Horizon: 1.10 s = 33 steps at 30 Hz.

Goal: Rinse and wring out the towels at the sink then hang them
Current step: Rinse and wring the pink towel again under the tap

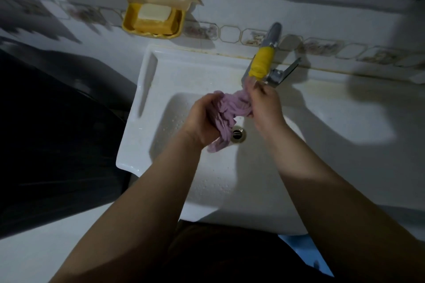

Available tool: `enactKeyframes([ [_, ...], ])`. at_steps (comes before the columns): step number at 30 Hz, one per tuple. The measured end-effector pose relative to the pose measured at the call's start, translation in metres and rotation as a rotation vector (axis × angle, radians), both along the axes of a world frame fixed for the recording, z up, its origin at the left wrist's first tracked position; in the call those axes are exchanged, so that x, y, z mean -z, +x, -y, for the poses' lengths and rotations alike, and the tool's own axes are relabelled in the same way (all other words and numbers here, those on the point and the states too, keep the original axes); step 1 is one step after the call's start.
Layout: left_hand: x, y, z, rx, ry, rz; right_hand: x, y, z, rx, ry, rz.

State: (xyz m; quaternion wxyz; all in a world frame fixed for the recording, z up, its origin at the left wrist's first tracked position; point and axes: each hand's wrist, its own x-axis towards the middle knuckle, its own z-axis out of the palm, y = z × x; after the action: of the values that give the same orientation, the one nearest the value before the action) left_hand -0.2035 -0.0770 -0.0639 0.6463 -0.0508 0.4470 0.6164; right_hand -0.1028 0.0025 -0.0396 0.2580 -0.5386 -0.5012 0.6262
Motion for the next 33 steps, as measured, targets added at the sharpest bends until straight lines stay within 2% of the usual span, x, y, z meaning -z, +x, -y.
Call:
enactKeyframes([
  [2, 0.005, 0.004, -0.011, -0.073, -0.095, 0.015, 0.0, -0.007, 0.019, -0.123, 0.263, 0.151],
  [4, 0.018, 0.016, -0.024, -0.074, -0.212, 0.039, 0.0, -0.016, 0.035, -0.215, 0.398, 0.276],
  [5, 0.011, 0.021, -0.029, -0.123, -0.285, -0.05, 0.0, -0.021, 0.034, -0.23, 0.431, 0.361],
  [6, 0.009, 0.028, -0.033, -0.084, -0.334, -0.371, 0.001, -0.024, 0.027, -0.209, 0.425, 0.434],
  [7, 0.007, 0.036, -0.037, -0.069, -0.381, -0.523, 0.002, -0.025, 0.014, -0.151, 0.37, 0.463],
  [8, 0.003, 0.043, -0.04, -0.09, -0.342, -0.444, 0.001, -0.024, 0.001, -0.09, 0.293, 0.452],
  [9, -0.008, 0.046, -0.042, -0.092, -0.259, -0.443, -0.001, -0.023, -0.01, -0.045, 0.238, 0.431],
  [10, -0.009, 0.048, -0.041, -0.133, -0.253, -0.334, -0.001, -0.022, -0.016, -0.038, 0.222, 0.417],
  [11, -0.011, 0.044, -0.042, -0.037, -0.259, -0.399, -0.002, -0.023, -0.015, -0.065, 0.245, 0.414],
  [12, -0.004, 0.039, -0.047, 0.067, -0.316, -0.567, -0.001, -0.026, -0.008, -0.106, 0.288, 0.42],
  [13, -0.002, 0.035, -0.052, 0.078, -0.288, -0.666, 0.0, -0.028, 0.001, -0.141, 0.335, 0.426],
  [14, -0.002, 0.031, -0.054, 0.187, -0.345, -0.713, 0.003, -0.029, 0.008, -0.152, 0.366, 0.434],
  [15, -0.004, 0.032, -0.054, 0.177, -0.353, -0.647, 0.005, -0.028, 0.009, -0.13, 0.368, 0.427],
  [17, -0.011, 0.038, -0.044, 0.053, -0.288, -0.313, 0.011, -0.02, -0.006, -0.081, 0.344, 0.44],
  [18, -0.009, 0.044, -0.041, 0.079, -0.31, -0.231, 0.014, -0.015, -0.018, -0.077, 0.321, 0.441],
  [19, -0.011, 0.05, -0.039, 0.081, -0.285, -0.167, 0.019, -0.011, -0.029, -0.063, 0.253, 0.399],
  [21, -0.007, 0.05, -0.038, 0.036, -0.222, -0.24, 0.028, -0.006, -0.041, 0.004, 0.017, 0.225],
  [23, -0.012, 0.037, -0.036, -0.056, -0.168, -0.193, 0.031, -0.004, -0.041, 0.068, -0.299, -0.019],
  [25, -0.013, 0.023, -0.03, -0.104, -0.076, -0.104, 0.03, 0.001, -0.04, 0.088, -0.526, -0.279],
  [28, -0.003, 0.01, -0.02, -0.099, -0.016, -0.045, 0.017, 0.009, -0.034, 0.017, -0.646, -0.5],
  [33, 0.005, 0.005, -0.008, -0.174, -0.002, -0.004, -0.002, 0.016, -0.021, 0.057, -0.669, -0.662],
])
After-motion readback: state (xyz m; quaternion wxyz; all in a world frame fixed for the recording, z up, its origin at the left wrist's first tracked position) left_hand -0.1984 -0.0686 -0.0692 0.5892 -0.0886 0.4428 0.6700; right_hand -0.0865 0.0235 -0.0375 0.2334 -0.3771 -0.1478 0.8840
